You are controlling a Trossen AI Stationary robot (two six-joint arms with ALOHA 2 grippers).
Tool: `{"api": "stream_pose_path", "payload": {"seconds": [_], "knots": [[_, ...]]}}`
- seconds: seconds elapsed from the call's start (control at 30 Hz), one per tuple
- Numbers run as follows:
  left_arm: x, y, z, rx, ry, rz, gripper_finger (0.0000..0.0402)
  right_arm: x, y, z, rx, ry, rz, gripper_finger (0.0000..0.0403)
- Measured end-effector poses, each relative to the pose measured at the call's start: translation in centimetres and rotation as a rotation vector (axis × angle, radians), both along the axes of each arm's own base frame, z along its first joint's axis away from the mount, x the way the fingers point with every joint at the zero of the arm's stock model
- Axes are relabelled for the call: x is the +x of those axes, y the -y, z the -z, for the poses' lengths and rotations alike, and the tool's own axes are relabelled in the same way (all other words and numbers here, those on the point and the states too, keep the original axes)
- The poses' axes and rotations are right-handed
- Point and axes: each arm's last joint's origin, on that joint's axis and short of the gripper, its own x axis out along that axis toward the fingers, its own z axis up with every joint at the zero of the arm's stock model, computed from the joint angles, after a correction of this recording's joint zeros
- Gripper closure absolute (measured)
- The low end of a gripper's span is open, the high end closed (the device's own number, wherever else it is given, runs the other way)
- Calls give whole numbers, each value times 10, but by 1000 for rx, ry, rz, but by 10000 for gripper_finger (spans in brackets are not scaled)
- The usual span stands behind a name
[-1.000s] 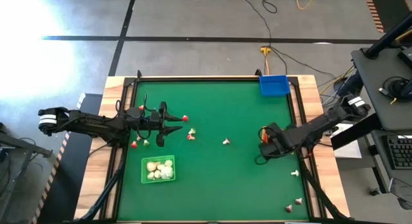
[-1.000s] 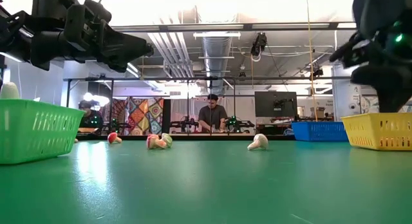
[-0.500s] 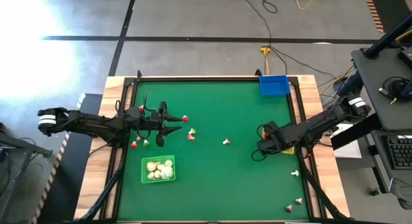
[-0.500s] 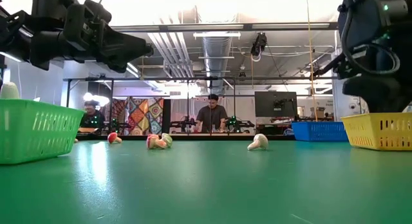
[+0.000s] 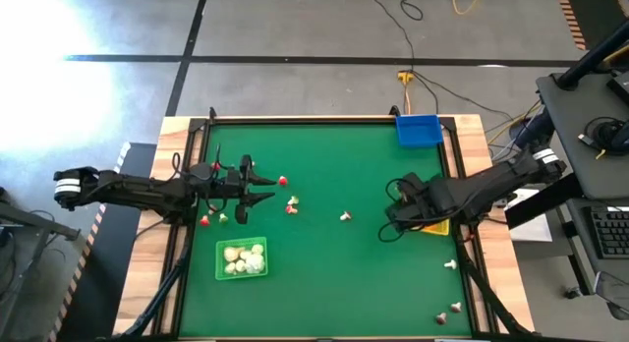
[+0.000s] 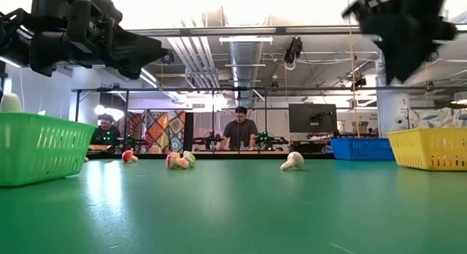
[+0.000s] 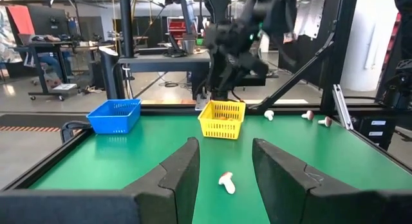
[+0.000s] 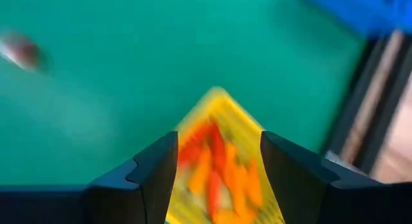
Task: Sort produce into baskets
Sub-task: Put the brown mushroom into the blue bin
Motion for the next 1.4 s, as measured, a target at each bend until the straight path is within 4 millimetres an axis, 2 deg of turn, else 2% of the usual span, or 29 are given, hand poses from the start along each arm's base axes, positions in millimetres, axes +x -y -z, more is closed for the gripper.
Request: {"api": "stream_pose_path", "payload": {"seconds": [0.1, 0.2, 0.43, 0.63, 0.77, 0.9, 1.07, 1.17, 1.4], "knots": [[0, 0, 0, 2, -1, 0, 274, 15, -2, -9, -70, 122, -102, 188], [0, 0, 0, 2, -1, 0, 274, 31, -6, -10, -97, 223, -247, 188], [0, 0, 0, 3, 2, 1, 274, 56, -12, 12, -129, 387, -457, 188], [0, 0, -1, 1, 5, 1, 274, 73, -14, 55, -182, 369, -589, 188], [0, 0, 0, -1, -2, 1, 274, 90, -2, 89, -124, 353, -570, 186], [0, 0, 1, -2, -6, 1, 274, 101, 9, 119, -69, 257, -581, 168], [0, 0, 1, 3, -11, 1, 274, 108, 11, 136, -85, 180, -633, 136], [1, 0, 2, 3, -19, 1, 274, 110, 10, 142, -93, 165, -636, 130], [1, 0, 3, 2, -23, 1, 274, 110, 10, 143, -86, 163, -643, 168]]}}
